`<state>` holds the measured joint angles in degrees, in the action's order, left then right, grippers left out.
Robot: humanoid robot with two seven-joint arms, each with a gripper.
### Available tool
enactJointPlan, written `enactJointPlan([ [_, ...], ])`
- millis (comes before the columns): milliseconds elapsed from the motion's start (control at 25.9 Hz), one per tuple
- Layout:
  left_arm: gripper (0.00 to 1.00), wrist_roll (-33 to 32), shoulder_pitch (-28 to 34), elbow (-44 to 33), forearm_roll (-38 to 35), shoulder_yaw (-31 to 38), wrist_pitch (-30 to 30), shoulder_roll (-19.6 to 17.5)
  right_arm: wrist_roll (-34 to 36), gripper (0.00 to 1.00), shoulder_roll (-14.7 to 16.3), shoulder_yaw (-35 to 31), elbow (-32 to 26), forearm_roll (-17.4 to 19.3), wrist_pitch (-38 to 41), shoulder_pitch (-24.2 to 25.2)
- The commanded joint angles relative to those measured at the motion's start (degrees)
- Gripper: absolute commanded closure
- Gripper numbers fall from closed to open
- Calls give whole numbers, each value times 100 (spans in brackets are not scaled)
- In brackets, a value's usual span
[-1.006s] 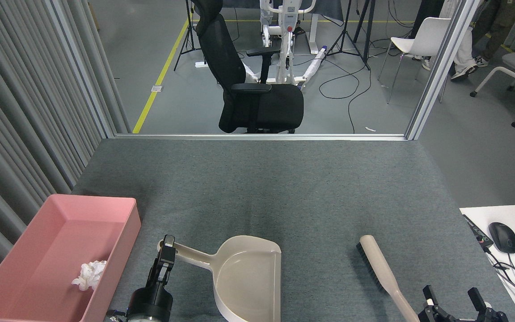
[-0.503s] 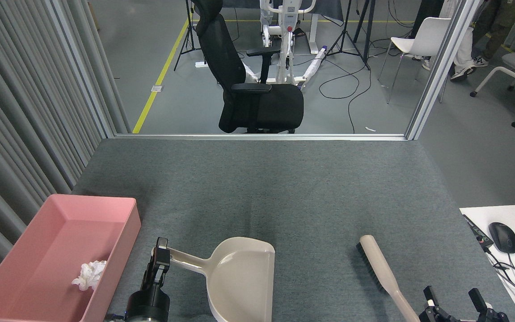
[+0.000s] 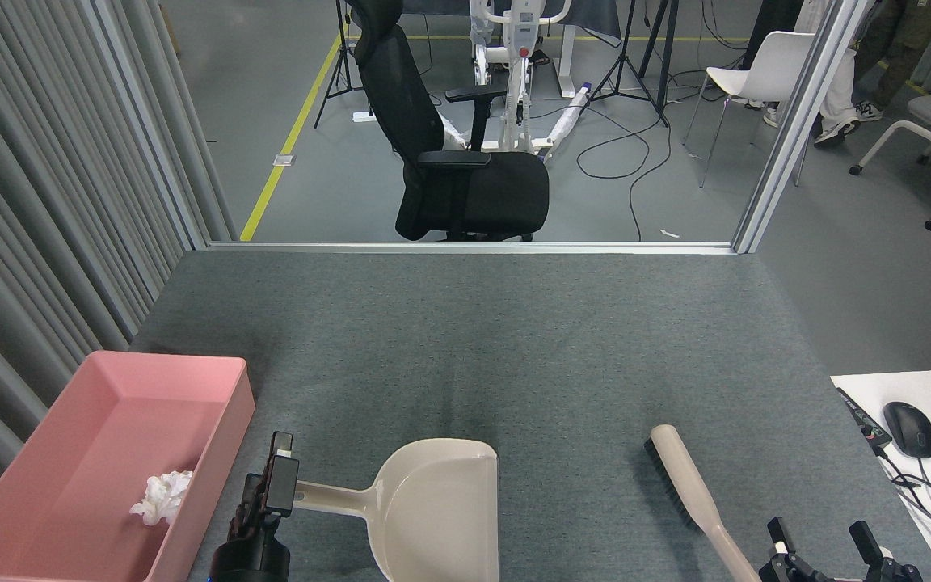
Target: Sweep and dump garbage into bin
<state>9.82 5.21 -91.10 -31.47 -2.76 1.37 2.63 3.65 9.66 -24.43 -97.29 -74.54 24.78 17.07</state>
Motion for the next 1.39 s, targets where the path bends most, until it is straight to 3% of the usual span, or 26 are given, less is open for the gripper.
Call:
enactJointPlan([
  [0,0,-41,129,-39,-580,-5,-154,-193,31,2,9,-1,0,9,0,16],
  [116,0,-68,393,-294,-729,-5,-383,-246,31,2,0,-1,0,9,9,16],
  [309,0,-68,569,-707,-1098,4,-717,-861,31,2,-44,8,-9,9,9,-2],
  [503,0,-516,226,-690,-2197,30,-690,-1520,-66,2,-35,26,-255,27,44,16],
  [619,0,-507,32,-760,-2496,39,-690,-1828,-330,2,-44,87,-246,18,-26,-2],
  [773,0,108,-108,-760,-3032,30,-313,-1880,-365,2,-439,614,-237,-26,-544,-10],
  [928,0,196,41,-760,-3832,30,-93,-1863,-171,2,-553,975,-404,-52,-457,34],
  [1354,0,372,340,-786,-3937,74,-435,-2030,-382,2,-782,984,-448,-685,-536,16],
])
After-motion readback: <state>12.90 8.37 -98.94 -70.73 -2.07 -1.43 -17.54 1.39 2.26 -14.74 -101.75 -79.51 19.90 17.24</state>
